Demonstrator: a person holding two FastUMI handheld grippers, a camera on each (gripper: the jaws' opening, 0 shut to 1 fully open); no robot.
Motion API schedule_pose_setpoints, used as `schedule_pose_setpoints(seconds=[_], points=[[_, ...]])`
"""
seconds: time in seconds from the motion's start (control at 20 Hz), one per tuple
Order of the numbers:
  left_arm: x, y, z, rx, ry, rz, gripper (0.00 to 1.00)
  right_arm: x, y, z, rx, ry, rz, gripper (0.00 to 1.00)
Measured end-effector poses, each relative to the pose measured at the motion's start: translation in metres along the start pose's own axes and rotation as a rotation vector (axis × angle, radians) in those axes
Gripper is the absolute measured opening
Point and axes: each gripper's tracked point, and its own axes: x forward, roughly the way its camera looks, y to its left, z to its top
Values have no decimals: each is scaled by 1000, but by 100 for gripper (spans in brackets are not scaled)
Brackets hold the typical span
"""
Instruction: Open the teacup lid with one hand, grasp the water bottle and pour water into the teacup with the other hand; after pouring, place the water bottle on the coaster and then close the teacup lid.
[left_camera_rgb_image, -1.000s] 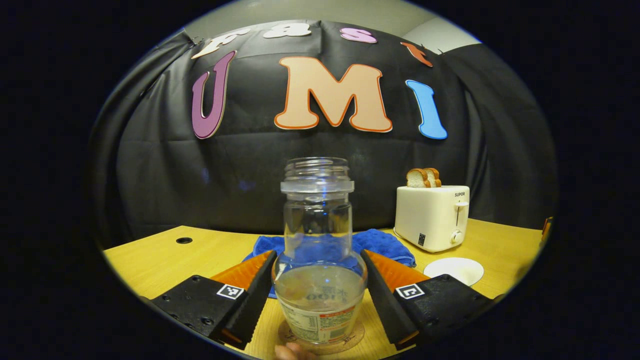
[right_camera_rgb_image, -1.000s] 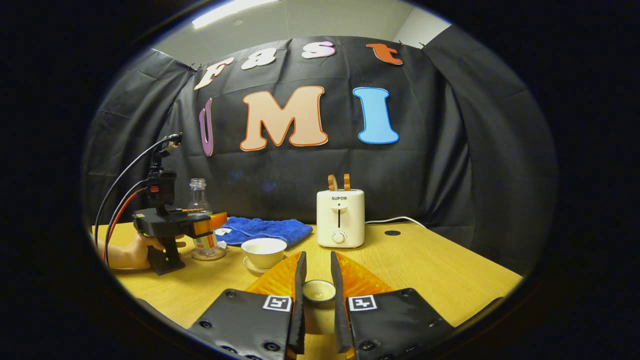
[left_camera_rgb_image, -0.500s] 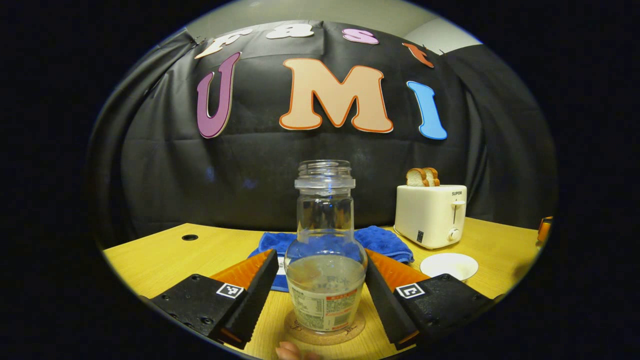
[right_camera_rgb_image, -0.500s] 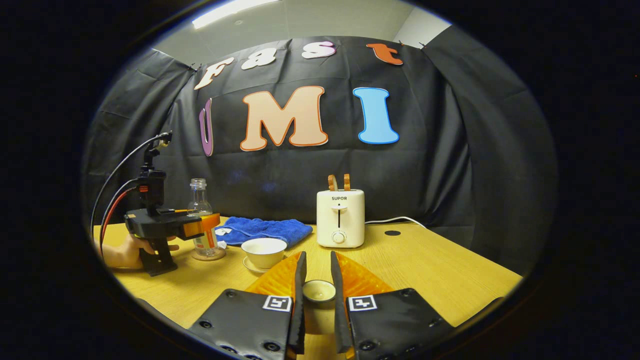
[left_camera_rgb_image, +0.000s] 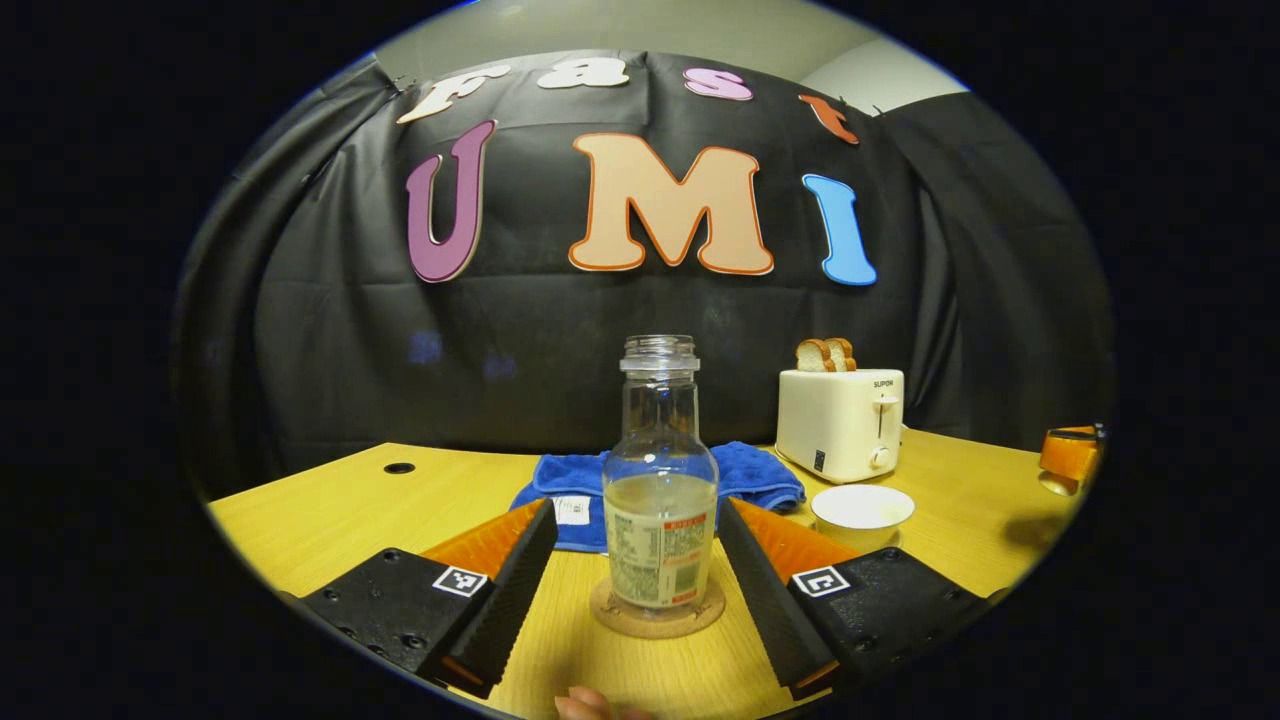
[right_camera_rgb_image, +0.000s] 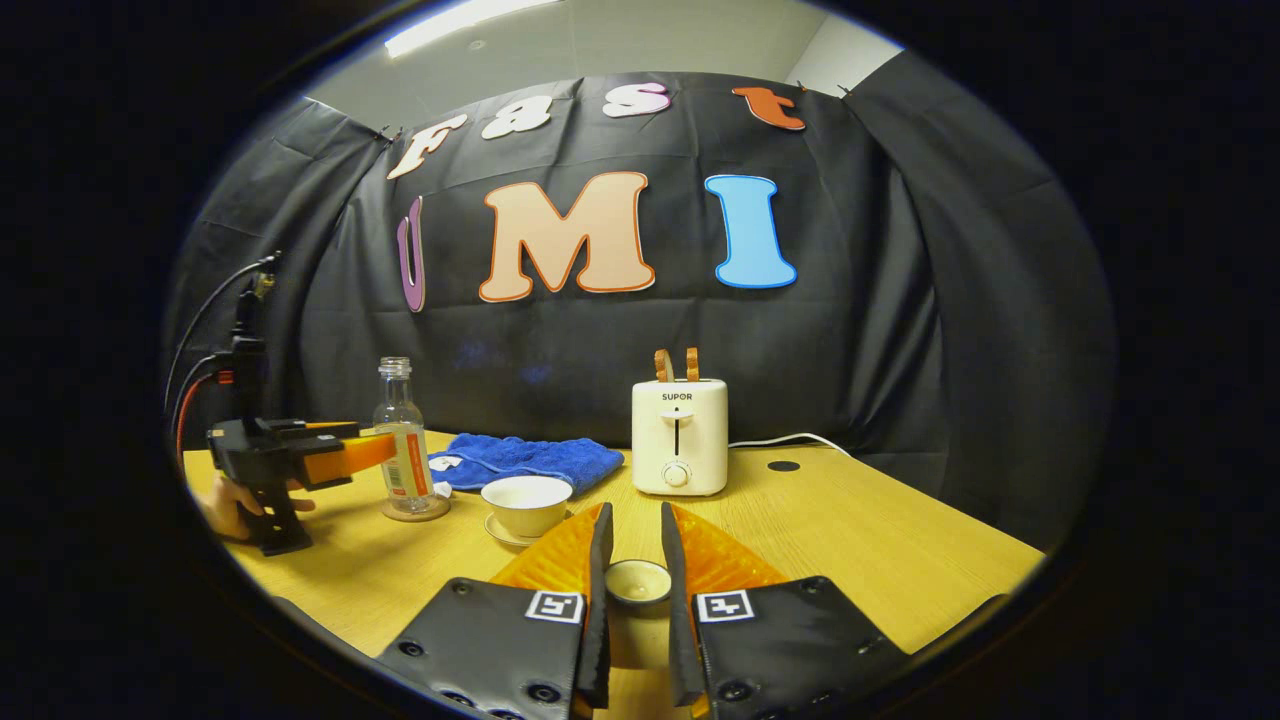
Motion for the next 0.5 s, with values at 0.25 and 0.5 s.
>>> schedule_pose_setpoints(seconds=[0.25,0.5], points=[[-68,14,3,0,-8,23,94,1,4,1,3,-1,16,27],[-116,40,3,3,-11,76,94,34,40,-2,28,5,96,27]])
